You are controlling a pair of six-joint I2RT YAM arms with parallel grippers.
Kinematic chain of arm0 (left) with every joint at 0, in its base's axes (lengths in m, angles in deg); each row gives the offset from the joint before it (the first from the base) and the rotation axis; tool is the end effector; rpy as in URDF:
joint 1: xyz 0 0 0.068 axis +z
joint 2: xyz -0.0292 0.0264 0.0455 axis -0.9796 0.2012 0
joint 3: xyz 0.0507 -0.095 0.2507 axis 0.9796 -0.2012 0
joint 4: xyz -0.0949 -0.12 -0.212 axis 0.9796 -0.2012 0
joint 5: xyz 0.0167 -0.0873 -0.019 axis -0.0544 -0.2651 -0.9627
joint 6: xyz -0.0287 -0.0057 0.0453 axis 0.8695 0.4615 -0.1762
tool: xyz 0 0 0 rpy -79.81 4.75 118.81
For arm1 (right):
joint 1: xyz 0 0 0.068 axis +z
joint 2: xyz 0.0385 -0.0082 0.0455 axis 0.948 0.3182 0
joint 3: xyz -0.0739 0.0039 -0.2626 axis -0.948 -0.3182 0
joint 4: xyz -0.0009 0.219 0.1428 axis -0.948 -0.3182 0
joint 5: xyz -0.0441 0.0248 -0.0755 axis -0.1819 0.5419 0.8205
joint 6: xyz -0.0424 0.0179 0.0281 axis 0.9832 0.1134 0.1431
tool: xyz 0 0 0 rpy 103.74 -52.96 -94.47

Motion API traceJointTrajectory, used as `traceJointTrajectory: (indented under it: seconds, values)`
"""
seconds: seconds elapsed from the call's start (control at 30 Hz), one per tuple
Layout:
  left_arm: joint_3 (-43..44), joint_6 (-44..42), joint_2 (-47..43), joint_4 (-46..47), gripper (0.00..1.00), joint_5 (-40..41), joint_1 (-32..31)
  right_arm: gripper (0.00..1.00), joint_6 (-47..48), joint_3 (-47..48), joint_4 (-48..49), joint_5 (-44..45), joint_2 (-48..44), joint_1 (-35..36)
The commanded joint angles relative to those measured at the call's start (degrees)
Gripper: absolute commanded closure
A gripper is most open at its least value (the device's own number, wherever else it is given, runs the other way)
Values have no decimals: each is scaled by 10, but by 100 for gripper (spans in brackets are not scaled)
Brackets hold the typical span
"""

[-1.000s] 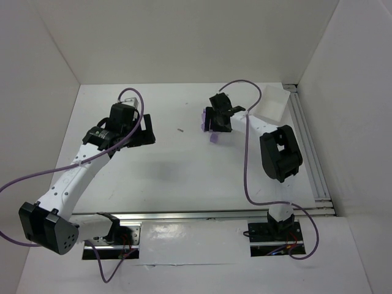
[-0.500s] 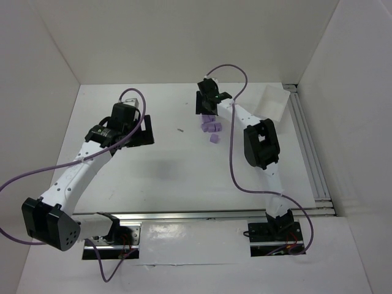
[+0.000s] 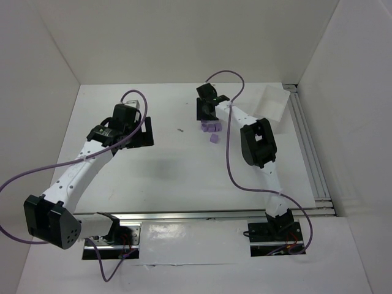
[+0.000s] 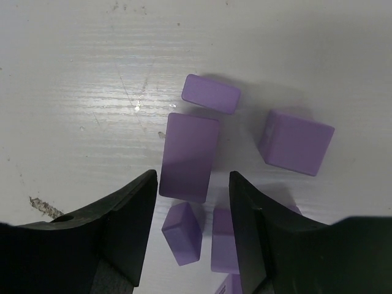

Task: Build the wood block tower

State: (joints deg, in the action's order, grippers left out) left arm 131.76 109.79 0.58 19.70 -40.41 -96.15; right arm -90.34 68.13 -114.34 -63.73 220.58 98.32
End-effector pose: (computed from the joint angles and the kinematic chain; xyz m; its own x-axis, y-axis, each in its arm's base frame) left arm 0.2556 -0.0760 0.3249 -0.6872 -0.2509 -0.6818 -0.1300 0.9658 -0.2244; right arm 0.4752 0.2327 0.1791 -0.7729 -0.0146 -0.6344 -0.0689 0.9957 0.0611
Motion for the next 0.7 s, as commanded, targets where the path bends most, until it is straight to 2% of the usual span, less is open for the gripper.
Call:
traceJointTrajectory:
  seconds: [0.0,0.13,0.23,0.3,0.47,0.67]
  values:
    - [-1,-10,1,12,3,-3,3,42,5,28,-3,7,17,5]
    - [-1,-10,1,12,3,-3,3,51,5,53,-9,0,39,5]
    - [-1,-10,1,12,3,-3,3,65,5,45,-2,-14,32,10]
    - [-1,-10,1,12,3,-9,3,69,5,28,13,-44,2,15]
    - [-1,-5,-4,12,3,-15,13,72,5,-75,86,-122,-97,38]
    - [-1,1,-4,7,3,-56,19,72,-2,-215,117,-206,-189,78]
